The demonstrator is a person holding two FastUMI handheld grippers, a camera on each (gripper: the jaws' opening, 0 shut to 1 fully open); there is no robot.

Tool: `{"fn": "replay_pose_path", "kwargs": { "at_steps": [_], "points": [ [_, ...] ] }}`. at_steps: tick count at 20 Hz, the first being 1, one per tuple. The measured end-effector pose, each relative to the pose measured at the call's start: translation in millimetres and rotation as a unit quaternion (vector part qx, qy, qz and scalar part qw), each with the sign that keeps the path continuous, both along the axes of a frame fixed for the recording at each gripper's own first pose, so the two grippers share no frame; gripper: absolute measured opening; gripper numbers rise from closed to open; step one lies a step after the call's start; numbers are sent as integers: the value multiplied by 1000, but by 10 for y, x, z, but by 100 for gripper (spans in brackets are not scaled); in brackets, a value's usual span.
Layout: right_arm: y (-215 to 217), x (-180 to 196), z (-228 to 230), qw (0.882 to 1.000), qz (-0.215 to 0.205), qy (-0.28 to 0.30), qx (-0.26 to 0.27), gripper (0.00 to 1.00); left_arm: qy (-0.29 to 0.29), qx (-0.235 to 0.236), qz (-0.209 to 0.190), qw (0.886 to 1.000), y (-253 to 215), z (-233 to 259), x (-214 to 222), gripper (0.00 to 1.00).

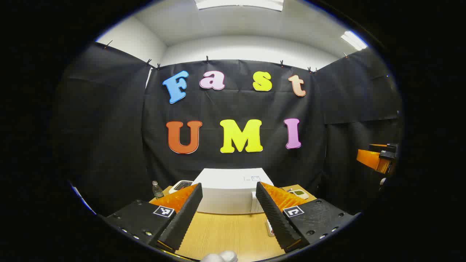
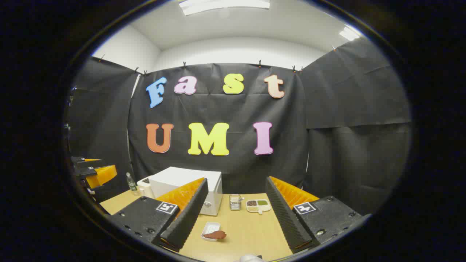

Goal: Open the microwave oven with the left hand, put the food in, and close the microwave oven.

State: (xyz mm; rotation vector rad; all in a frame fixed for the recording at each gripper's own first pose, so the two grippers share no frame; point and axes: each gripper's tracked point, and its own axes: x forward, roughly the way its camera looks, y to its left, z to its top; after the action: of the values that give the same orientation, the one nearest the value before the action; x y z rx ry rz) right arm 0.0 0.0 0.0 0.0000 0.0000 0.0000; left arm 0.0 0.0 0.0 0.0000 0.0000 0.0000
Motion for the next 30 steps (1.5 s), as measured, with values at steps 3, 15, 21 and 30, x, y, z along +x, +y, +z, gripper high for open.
{"fn": "replay_pose_path", "kwargs": {
  "at_steps": [3,15,21,30],
  "points": [
    [23,-37,26,1000,3,-6,7,96,1,2,-3,1000,7,-4,14,93],
    [-28,-42,-52,1000,-3,-4,10,96,6,25,-4,1000,-35,-127,83,92],
    [-209,167,-22,1000,12,4,4,96,6,28,-10,1000,-363,-514,546,93],
    [-561,537,-66,999,30,13,0,100,25,5,-30,999,-1076,-1502,1654,93]
  ]
}}
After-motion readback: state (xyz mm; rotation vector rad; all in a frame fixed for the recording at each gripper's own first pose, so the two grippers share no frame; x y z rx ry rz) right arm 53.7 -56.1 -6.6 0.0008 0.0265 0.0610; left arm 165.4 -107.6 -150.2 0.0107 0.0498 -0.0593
